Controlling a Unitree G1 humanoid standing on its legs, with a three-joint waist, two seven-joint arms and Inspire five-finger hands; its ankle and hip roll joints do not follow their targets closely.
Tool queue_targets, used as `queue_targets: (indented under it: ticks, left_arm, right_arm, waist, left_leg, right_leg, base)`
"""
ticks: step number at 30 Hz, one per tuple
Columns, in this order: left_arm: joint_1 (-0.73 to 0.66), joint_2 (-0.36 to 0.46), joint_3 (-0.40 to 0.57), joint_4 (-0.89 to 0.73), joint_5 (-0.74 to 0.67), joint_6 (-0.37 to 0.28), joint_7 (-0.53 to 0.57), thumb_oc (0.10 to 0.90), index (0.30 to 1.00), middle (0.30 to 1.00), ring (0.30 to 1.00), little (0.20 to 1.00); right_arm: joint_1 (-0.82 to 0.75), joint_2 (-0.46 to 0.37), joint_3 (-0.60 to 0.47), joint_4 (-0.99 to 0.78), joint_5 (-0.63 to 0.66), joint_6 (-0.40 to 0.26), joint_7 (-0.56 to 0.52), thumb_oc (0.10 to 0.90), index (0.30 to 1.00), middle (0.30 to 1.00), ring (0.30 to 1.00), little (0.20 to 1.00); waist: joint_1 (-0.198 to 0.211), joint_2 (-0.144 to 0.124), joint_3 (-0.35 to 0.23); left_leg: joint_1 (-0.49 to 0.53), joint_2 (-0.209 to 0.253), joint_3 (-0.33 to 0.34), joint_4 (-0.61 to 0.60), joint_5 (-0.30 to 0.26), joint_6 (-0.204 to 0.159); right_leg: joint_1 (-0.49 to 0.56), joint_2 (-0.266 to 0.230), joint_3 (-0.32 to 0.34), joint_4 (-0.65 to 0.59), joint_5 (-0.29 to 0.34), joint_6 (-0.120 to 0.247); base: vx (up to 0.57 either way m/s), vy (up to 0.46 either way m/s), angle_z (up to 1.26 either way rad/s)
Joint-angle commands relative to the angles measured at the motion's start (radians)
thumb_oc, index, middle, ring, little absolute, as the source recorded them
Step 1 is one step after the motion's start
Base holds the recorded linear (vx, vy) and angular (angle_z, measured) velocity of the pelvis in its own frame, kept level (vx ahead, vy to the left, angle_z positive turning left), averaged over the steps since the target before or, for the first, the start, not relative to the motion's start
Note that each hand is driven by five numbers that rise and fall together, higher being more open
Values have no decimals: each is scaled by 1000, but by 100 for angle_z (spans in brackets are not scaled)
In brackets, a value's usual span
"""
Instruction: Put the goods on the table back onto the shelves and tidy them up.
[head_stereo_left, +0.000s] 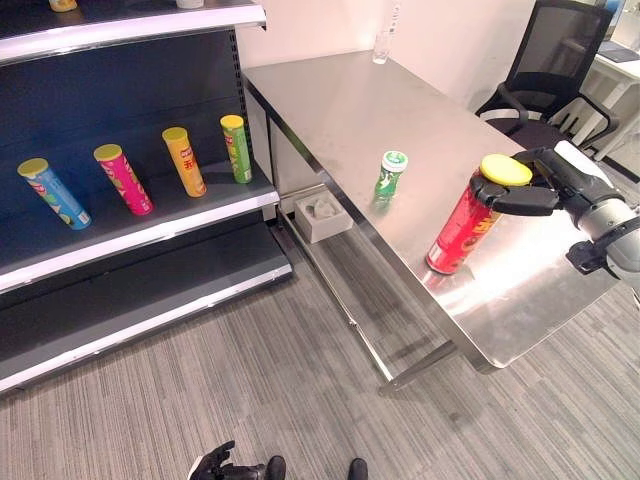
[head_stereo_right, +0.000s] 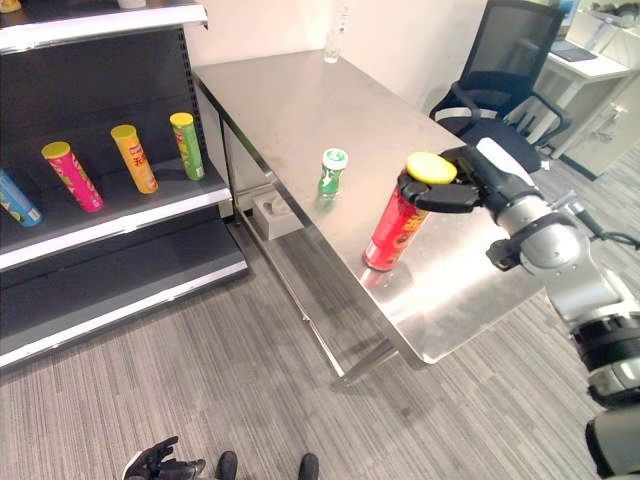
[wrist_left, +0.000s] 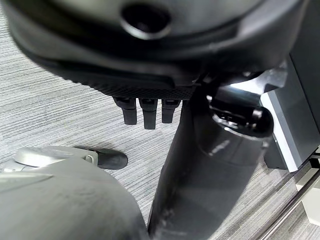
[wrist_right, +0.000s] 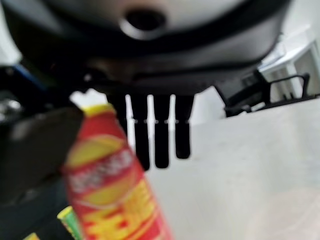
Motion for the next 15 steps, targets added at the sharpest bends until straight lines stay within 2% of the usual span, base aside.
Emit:
queue_targets:
  ticks: [1, 9, 11, 12, 13, 15]
  left_arm:
    - [-19, 59, -33, 8, -6, -41, 11, 800, 900, 900, 900, 900]
    - [-23, 60, -24, 9, 1, -40, 15, 800, 900, 900, 900, 900]
    - [-27, 61, -16, 8, 2, -40, 18, 800, 900, 900, 900, 900]
    - [-29, 62, -11, 5, 4, -40, 20, 800, 900, 900, 900, 900]
    - [-28, 63, 3, -2, 4, -40, 21, 800, 900, 900, 900, 900]
    - [-28, 67, 7, -9, 6, -41, 22, 800, 900, 900, 900, 900]
  right_arm:
    - [-126, -35, -23, -9, 20, -47, -60, 400, 300, 300, 300, 300]
    - [-76, -29, -94, -42, 24, -59, -85, 400, 300, 300, 300, 300]
    - [-50, -28, -138, -80, 28, -69, -99, 400, 300, 300, 300, 300]
    - [-30, -28, -176, -111, 38, -76, -109, 400, 300, 300, 300, 300]
    - [20, -19, -259, -169, 49, -92, -130, 400, 300, 300, 300, 300]
    - [51, -15, -315, -206, 56, -100, -141, 400, 300, 300, 300, 300]
  waist:
    - [31, -49, -52]
    - [27, -44, -54]
    - [25, -43, -55]
    - [24, -40, -56]
    - [23, -36, -60]
    - [26, -36, -61]
  left_leg:
    - [-31, 44, 41, 3, -31, -84]
    - [-28, 42, 42, 3, -34, -84]
    - [-25, 43, 42, 3, -35, -83]
    - [-23, 43, 42, 3, -35, -83]
    - [-20, 46, 42, 3, -37, -83]
    - [-17, 46, 40, 4, -38, -84]
  right_leg:
    - [85, -61, -33, 22, -132, 104]
    - [86, -61, -34, 23, -134, 105]
    - [86, -62, -34, 24, -135, 106]
    - [87, -62, -33, 26, -137, 105]
    - [90, -61, -34, 31, -143, 105]
    - [92, -59, -34, 34, -146, 103]
  base:
    - [0, 0, 0]
    - [0, 0, 0]
    - [0, 0, 0]
    - [-7, -49, 0]
    - [-4, -41, 0]
    - [-18, -84, 3]
